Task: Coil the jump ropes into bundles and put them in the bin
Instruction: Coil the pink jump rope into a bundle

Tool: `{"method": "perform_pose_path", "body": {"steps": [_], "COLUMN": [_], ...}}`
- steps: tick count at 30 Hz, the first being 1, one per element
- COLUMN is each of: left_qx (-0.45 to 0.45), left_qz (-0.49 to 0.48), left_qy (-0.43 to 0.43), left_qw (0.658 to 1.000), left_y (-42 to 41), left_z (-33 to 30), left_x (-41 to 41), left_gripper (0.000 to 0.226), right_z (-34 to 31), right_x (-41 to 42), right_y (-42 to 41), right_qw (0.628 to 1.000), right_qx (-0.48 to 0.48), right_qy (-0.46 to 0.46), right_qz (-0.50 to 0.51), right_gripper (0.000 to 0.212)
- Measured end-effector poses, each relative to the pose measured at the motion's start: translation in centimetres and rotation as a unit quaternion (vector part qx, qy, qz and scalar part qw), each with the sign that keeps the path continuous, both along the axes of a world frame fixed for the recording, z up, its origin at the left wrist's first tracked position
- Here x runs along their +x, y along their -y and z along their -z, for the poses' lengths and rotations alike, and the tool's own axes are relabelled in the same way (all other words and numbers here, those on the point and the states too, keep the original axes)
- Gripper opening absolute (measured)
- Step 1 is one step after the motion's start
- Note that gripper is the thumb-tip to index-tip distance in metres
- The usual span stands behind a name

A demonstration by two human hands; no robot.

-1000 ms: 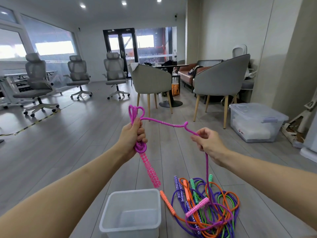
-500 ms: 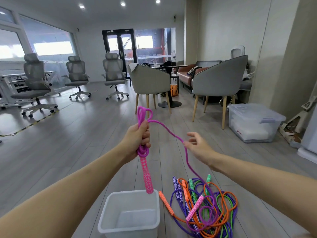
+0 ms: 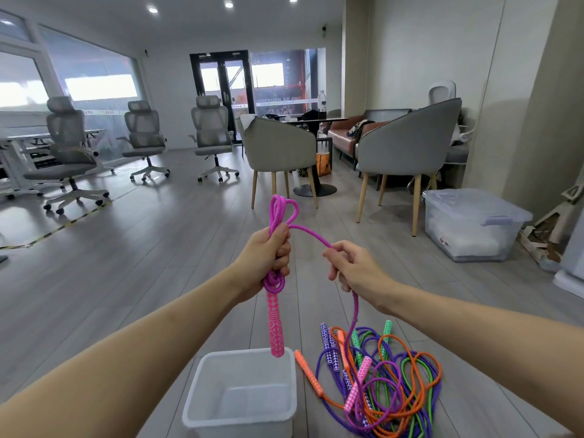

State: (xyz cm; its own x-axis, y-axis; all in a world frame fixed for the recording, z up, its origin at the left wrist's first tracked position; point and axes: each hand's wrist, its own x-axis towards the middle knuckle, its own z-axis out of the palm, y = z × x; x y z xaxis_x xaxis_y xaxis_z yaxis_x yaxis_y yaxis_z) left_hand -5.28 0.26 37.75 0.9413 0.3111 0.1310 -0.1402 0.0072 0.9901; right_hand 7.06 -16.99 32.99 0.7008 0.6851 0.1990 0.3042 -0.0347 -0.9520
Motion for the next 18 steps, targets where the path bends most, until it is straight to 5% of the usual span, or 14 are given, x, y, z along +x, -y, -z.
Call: {"method": "perform_pose_path", "body": {"steps": [8,18], "left_qx": [-0.082,-0.039], "left_qz": [-0.042,-0.019], "left_qy": [0.042,0.027], "left_qw": [0.995,0.999], "left_y": [-0.2,0.6], "left_z": [-1.0,-0.7], "left_x": [0.0,0.0], "left_gripper": [0.028,0.028], "right_z": [2.3,0.1], "right_x": [0.8,-1.4], "right_y": [1.1,-0.7], "right_qw": [0.971,0.999], "right_qx": [-0.222,0.004], "right_qy": [0.093,-0.013], "right_qz": [0.003,0.044], "right_gripper": [0.017,0.013]}}
